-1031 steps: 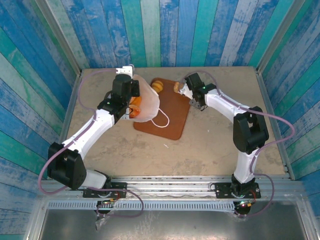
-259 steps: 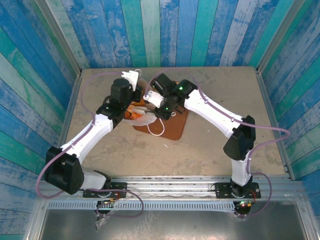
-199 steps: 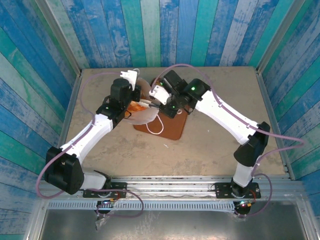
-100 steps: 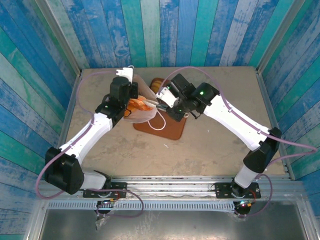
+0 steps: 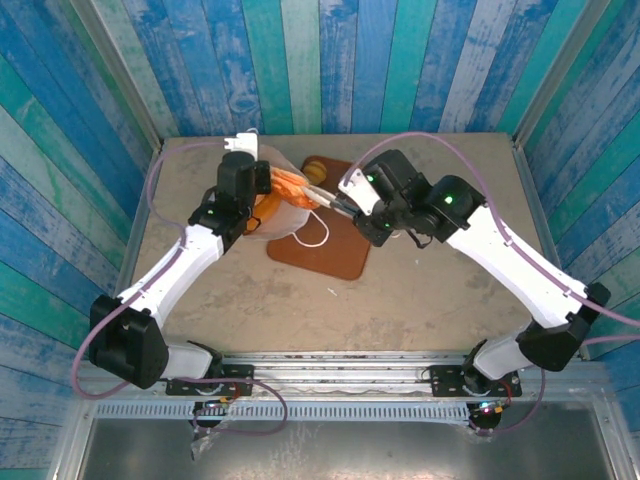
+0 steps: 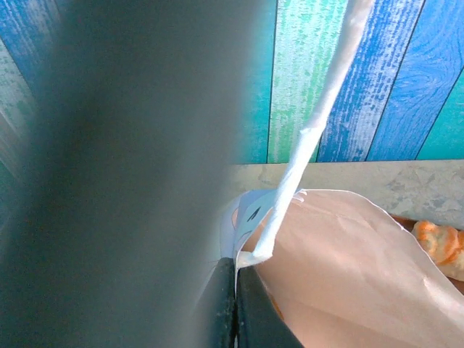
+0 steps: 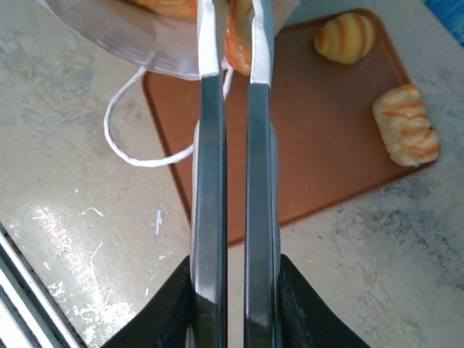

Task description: Take the fake bread out of the paper bag

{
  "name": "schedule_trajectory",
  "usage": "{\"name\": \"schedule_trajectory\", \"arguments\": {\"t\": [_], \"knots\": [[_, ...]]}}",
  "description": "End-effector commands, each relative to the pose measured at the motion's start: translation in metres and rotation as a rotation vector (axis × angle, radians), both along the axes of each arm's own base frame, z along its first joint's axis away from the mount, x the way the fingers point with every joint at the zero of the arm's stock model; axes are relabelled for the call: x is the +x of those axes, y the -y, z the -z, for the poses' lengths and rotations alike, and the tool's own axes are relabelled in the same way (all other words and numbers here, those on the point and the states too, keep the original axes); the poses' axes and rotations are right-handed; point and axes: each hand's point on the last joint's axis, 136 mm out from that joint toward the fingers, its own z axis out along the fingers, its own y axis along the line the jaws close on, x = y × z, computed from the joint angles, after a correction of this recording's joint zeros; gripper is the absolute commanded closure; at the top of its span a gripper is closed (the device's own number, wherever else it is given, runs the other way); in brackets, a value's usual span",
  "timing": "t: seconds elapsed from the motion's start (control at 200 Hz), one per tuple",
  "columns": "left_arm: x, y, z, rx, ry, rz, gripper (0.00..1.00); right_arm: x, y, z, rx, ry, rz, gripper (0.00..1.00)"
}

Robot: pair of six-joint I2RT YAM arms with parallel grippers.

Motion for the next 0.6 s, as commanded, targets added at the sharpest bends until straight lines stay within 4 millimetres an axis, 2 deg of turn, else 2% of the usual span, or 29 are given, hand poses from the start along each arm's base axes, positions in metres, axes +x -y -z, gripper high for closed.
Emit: {"name": "schedule_trajectory", "arguments": {"t": [0.0,0.115,0.22,0.28,0.311,0.471,0.596], "knots": [[-0.006,-0.012,-0.033,-0.051,0.086,-0.039,1.00,0.006,0.017,-0.024,0.072,0.059,0.083,0.97],[-0.008,-0.015,-0.034,-0.056,0.090,-0.039,1.00,0.011,0.038,-0.031,0.121,0.052,0.148,0.97],[-0.010,-0.013,-0.035,-0.060,0.091,-0.027,1.00,0.017,0.056,-0.029,0.159,0.014,0.194,0.96],[-0.010,-0.012,-0.036,-0.063,0.094,-0.017,1.00,0.018,0.061,-0.023,0.161,-0.013,0.197,0.95],[-0.010,-0.012,-0.036,-0.063,0.091,-0.015,0.99,0.025,0.072,-0.018,0.160,-0.026,0.228,0.95],[-0.010,-0.010,-0.036,-0.076,0.095,-0.005,0.99,0.039,0.087,0.008,0.124,-0.098,0.262,0.94],[-0.010,-0.007,-0.039,-0.089,0.100,0.010,0.99,0.047,0.089,0.032,0.122,-0.207,0.253,0.94]]}}
